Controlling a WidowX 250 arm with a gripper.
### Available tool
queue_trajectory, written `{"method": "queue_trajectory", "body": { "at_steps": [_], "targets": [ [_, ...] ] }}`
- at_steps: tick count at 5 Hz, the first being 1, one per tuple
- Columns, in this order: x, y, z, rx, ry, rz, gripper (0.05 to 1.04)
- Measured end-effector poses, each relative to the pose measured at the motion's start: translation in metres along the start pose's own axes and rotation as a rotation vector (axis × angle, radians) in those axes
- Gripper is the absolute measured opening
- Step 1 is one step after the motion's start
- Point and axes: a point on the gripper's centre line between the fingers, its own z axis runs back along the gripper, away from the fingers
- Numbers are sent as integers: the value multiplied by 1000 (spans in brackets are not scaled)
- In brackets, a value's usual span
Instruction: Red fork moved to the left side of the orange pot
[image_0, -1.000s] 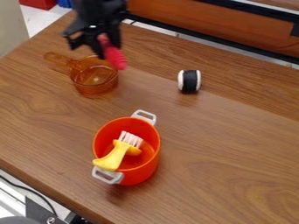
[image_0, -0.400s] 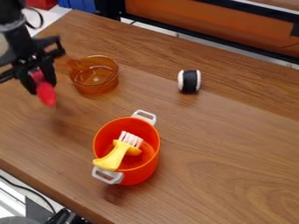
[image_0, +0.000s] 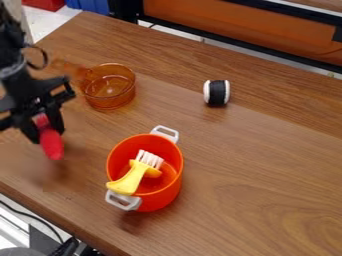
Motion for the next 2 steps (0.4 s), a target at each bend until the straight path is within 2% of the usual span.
{"method": "queue_trajectory", "body": {
  "at_steps": [2],
  "targets": [
    [-36,-13,-12,-60,-47,-49,357]
  ]
}}
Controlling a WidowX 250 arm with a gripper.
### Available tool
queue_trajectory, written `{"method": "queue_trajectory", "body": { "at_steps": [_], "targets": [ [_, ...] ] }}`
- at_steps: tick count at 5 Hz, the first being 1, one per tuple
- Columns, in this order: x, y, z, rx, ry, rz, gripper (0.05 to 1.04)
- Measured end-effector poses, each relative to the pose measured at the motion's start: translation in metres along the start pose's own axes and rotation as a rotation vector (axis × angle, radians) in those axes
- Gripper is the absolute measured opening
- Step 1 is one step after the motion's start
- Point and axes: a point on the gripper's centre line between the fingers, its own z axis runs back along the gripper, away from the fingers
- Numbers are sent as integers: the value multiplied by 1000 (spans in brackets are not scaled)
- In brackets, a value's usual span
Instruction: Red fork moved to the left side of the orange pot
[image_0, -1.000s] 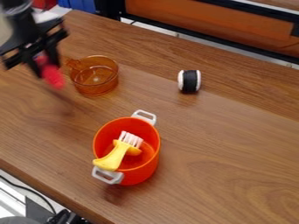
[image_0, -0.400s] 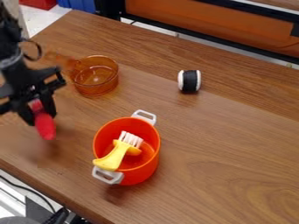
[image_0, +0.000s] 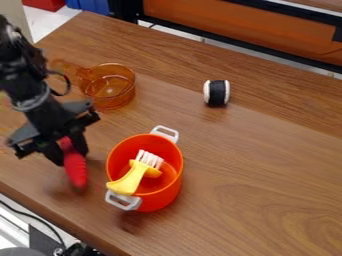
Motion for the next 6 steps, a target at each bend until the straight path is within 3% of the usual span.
{"method": "queue_trajectory", "body": {
  "at_steps": [2,3,4,5,6],
  "targets": [
    [-6,-8,-5,-37,-18,2,357],
    [-5,-5,-7,0,-17,10,392],
    [-5,-4,-8,12,-17,3,502],
    [-5,-4,-11,14,-15,-2,518],
    [-5,-3,-10,22,-10,-3,594]
  ]
}}
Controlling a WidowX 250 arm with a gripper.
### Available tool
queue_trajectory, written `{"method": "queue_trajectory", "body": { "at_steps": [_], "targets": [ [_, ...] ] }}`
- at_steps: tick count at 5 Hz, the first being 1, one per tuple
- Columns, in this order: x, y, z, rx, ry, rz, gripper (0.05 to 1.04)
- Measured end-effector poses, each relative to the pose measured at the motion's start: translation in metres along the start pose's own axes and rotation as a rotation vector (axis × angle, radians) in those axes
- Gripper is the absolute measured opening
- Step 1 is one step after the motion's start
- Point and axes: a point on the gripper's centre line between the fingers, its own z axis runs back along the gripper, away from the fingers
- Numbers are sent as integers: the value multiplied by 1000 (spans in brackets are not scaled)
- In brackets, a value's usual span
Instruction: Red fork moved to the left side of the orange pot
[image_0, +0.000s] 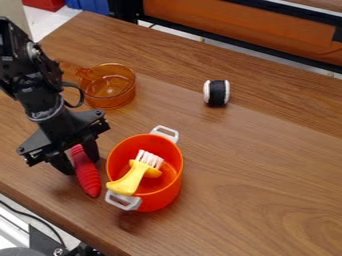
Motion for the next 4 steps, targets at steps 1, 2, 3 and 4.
{"method": "queue_trajectory", "body": {
  "at_steps": [1,2,3,4],
  "targets": [
    [5,-1,10,-4,57,-1,863],
    [17,-4,27,-51,65,4,999],
    [26,-7,35,-87,67,-44,999],
    [38,-11,43,-52,37,-106,999]
  ]
}}
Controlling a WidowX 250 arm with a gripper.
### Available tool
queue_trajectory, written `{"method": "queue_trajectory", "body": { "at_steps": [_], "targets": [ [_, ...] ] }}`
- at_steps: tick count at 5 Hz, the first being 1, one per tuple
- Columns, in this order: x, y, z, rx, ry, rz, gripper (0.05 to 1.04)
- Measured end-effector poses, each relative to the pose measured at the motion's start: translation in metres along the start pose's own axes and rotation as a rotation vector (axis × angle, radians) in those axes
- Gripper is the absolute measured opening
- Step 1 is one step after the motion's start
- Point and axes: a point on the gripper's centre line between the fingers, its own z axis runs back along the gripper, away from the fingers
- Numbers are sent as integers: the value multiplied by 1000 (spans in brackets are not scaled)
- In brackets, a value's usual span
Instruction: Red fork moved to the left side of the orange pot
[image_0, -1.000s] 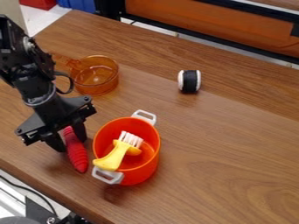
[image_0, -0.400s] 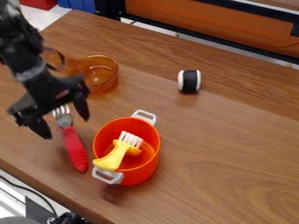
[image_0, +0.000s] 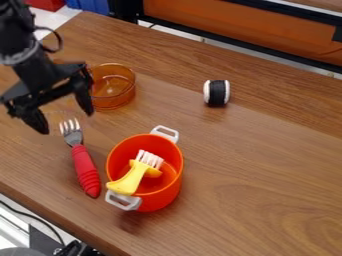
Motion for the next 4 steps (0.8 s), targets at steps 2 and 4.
{"method": "queue_trajectory", "body": {
  "at_steps": [2,4],
  "targets": [
    [14,28,-3,77,-8,-289,999],
    [38,6,-9,43,-11,-409,999]
  ]
}}
